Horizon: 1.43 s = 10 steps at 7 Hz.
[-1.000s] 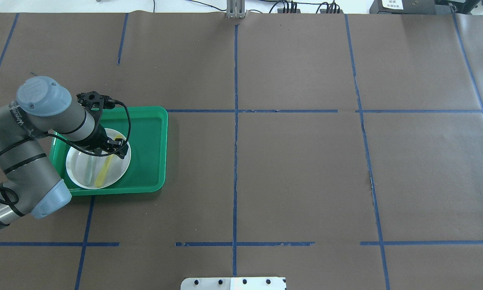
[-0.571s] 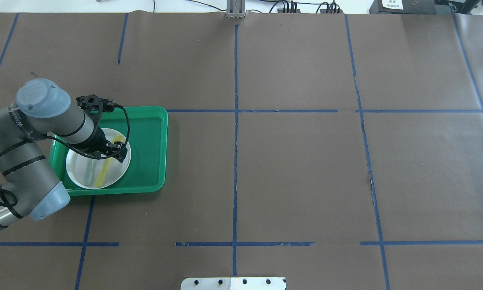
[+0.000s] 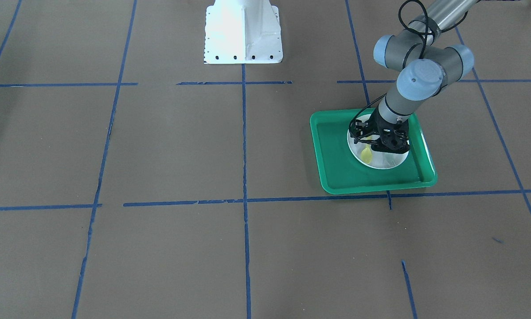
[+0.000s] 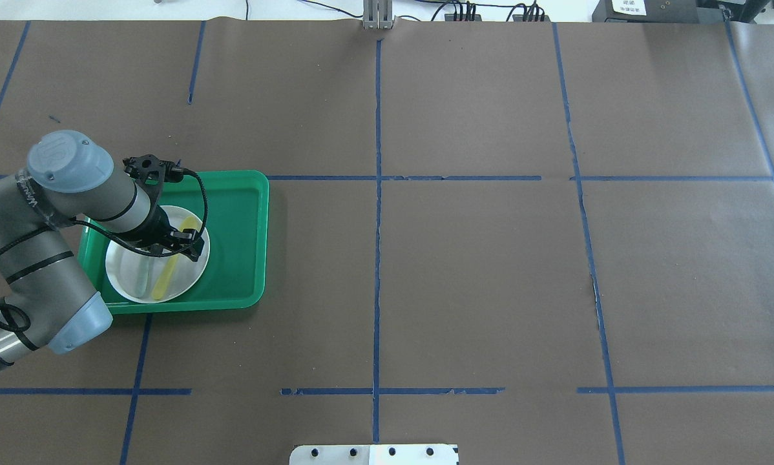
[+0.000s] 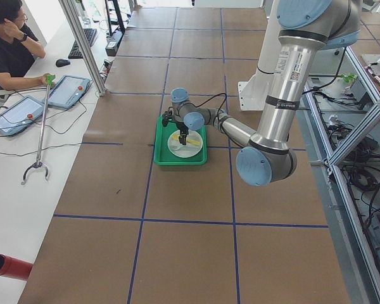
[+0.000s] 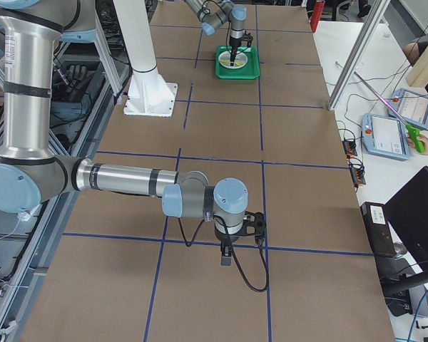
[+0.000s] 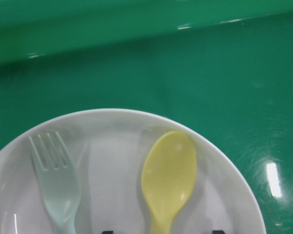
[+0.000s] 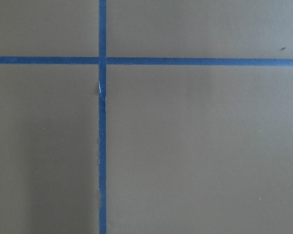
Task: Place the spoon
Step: 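Lower the left gripper and close it on the yellow spoon, then carry the yellow spoon off the plate toward the tray's far corner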
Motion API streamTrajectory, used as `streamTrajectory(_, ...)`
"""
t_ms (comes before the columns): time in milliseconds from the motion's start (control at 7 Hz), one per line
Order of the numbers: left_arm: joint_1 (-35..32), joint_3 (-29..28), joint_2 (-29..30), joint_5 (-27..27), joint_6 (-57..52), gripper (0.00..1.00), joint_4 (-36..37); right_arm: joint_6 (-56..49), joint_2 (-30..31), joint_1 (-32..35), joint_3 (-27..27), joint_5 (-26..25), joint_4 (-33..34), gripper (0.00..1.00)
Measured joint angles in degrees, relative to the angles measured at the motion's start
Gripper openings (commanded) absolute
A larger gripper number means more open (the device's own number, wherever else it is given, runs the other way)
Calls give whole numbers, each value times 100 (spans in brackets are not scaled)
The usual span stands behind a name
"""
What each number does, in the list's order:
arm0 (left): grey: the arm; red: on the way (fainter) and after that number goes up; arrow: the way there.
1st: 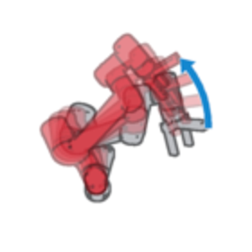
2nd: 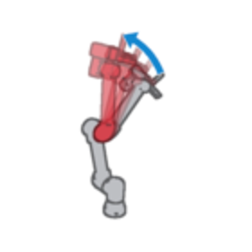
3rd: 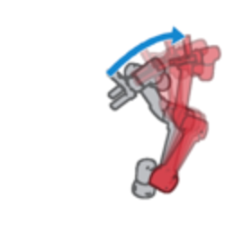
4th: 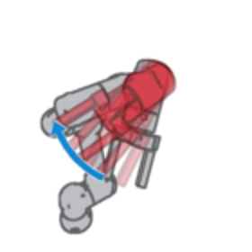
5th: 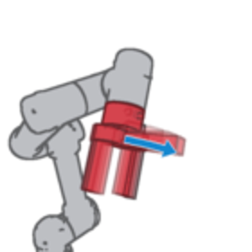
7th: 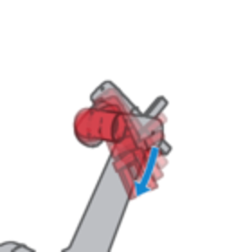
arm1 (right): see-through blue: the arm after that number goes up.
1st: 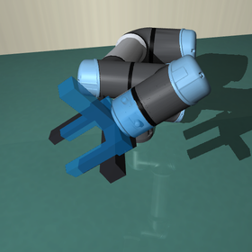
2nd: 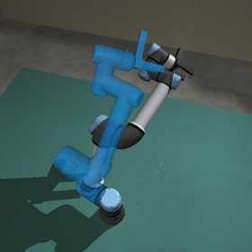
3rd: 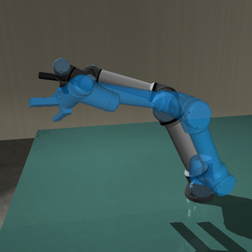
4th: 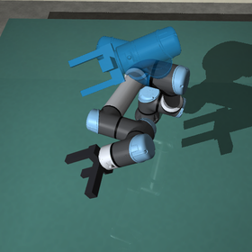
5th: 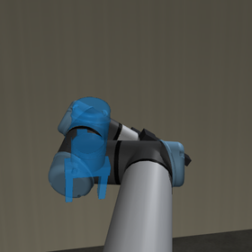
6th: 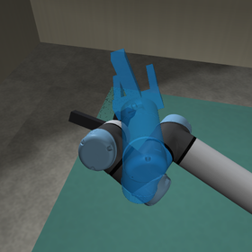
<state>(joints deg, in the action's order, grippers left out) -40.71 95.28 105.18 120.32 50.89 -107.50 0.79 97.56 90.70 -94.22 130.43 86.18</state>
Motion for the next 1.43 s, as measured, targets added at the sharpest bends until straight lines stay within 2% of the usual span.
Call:
streamTrajectory(286,1,-26,-1,0,9,45,-59,-2,0,0,0,0,-1,100)
streamTrajectory(714,1,20,-5,4,-2,37,-63,-1,0,0,0,0,3,100)
streamTrajectory(1000,-8,70,-24,2,-8,11,-52,0,0,0,0,0,4,100)
streamTrajectory(1143,-15,121,-67,1,-9,3,-47,0,0,0,0,0,2,100)
streamTrajectory(1429,-17,218,-174,0,-15,0,-43,0,0,0,0,0,-3,100)
